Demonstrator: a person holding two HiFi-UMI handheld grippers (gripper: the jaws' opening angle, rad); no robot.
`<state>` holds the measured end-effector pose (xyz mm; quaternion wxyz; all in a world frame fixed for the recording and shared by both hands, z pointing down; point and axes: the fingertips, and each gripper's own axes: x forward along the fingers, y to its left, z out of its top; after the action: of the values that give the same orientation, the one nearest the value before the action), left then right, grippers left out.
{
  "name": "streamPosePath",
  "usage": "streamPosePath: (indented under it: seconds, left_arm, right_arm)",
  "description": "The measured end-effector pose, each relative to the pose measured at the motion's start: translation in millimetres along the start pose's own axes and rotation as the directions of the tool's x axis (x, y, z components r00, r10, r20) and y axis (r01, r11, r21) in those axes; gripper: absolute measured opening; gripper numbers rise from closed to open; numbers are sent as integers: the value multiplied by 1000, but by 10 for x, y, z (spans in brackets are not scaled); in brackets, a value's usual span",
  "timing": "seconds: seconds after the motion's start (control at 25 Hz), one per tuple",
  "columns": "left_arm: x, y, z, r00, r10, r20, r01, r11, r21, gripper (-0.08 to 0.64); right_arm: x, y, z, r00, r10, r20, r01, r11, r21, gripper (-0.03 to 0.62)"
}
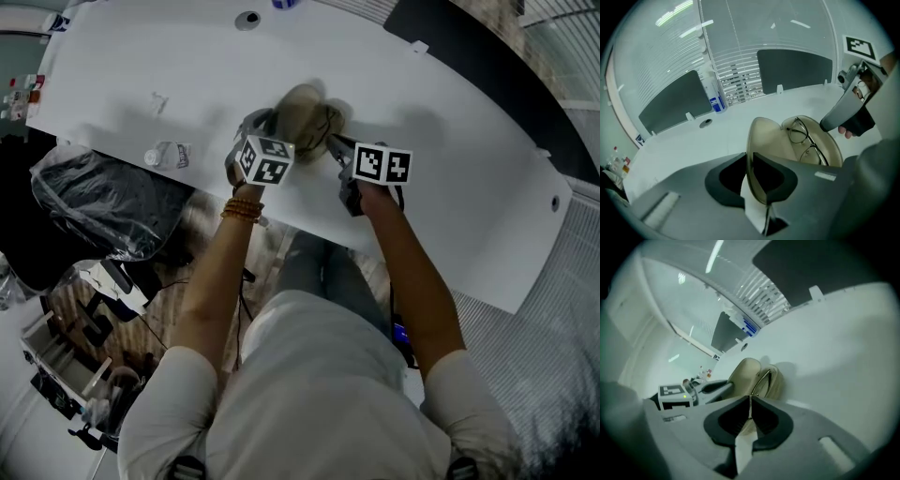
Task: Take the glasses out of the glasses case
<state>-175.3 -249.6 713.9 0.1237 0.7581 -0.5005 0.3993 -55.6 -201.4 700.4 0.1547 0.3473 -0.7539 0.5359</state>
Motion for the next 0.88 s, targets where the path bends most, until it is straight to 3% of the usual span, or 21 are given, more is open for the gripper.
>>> streamPosePath:
  seconds: [0.08,0.36,0.68,0.76,0.88]
  left_arm:
    - [-2,-14,-3,1000,-4,2,4,1000,-12,51]
    - [-72,-56,3,1000,-10,28,12,998,-68,51]
    - [-73,-35,-64,999,-17,48,23,990,-137,49]
    - [-79,-11,-75,998,-12,55,20,988,-152,49]
    - [-95,-103,-90,998,-20,56,30,983,-182,49]
  right_arm:
    - [44,5,4,999,37,-7,-37,994,105,24]
    - [198,16,-6,997,21,-69,-6,977,212,49]
    - [333,2,-13,977,-129,-167,151,980,129,49]
    - [348,-19,-18,969,-170,-177,190,977,98,13]
    - [272,-74,-66,960,-201,-195,219,973,77,9]
